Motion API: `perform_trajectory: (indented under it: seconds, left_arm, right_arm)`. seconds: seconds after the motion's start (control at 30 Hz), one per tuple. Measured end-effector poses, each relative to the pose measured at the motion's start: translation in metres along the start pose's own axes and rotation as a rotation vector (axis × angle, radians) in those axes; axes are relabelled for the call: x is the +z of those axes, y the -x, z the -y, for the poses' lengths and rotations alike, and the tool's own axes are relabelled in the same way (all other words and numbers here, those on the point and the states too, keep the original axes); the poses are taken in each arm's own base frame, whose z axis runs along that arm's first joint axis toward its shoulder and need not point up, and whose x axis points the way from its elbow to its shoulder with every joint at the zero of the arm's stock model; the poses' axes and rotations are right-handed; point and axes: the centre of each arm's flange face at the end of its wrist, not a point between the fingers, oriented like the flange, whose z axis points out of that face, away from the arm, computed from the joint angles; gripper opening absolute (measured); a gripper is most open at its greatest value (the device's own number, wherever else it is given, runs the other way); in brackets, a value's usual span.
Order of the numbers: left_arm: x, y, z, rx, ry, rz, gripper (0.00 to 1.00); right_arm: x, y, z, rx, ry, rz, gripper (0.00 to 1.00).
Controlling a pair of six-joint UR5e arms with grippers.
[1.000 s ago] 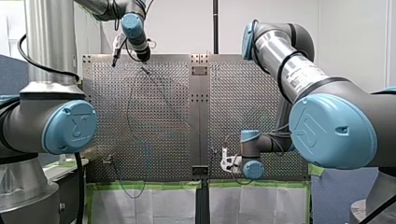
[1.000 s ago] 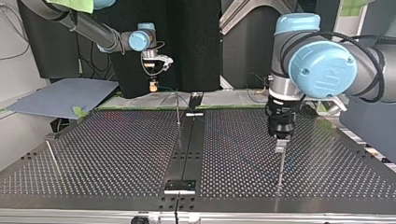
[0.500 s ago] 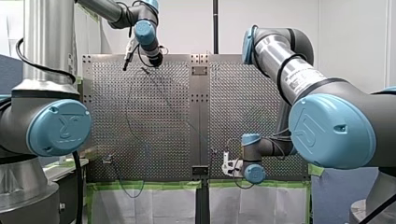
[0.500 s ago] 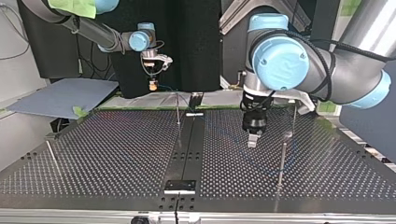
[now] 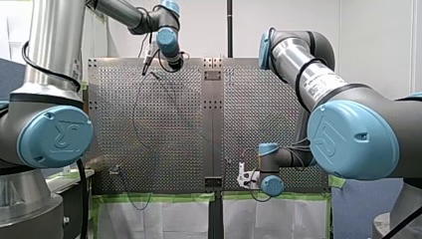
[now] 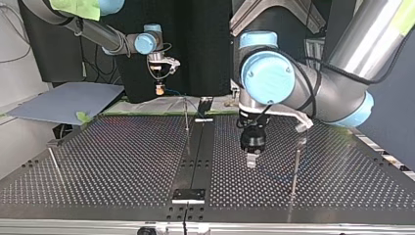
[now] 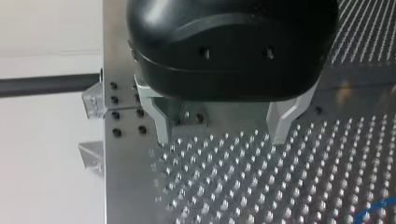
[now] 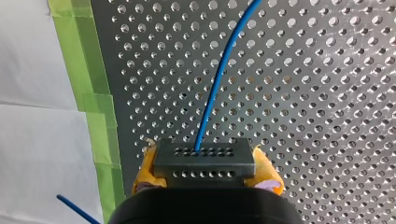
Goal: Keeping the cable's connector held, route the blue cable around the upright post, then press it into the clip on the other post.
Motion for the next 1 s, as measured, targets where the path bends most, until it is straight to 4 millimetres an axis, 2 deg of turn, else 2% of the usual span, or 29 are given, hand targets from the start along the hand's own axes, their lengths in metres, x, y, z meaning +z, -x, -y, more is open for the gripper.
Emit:
perform_trajectory:
  seconds: [0.2, 0.6, 1.0]
  left_arm:
    - [0.022, -0.007, 0.001, 0.041, 0.056, -0.018, 1.0]
    - [0.053, -0.054, 0.013, 0.17, 0.141, -0.104, 1.0]
    - [0.064, -0.06, -0.004, 0.239, 0.262, -0.127, 1.0]
  right_arm:
    - [0.0, 0.0, 0.0, 0.0, -0.003, 0.0, 0.0]
    - [0.0, 0.0, 0.0, 0.002, -0.003, -0.001, 0.0]
    - [0.0, 0.002, 0.0, 0.0, -0.003, 0.002, 0.0]
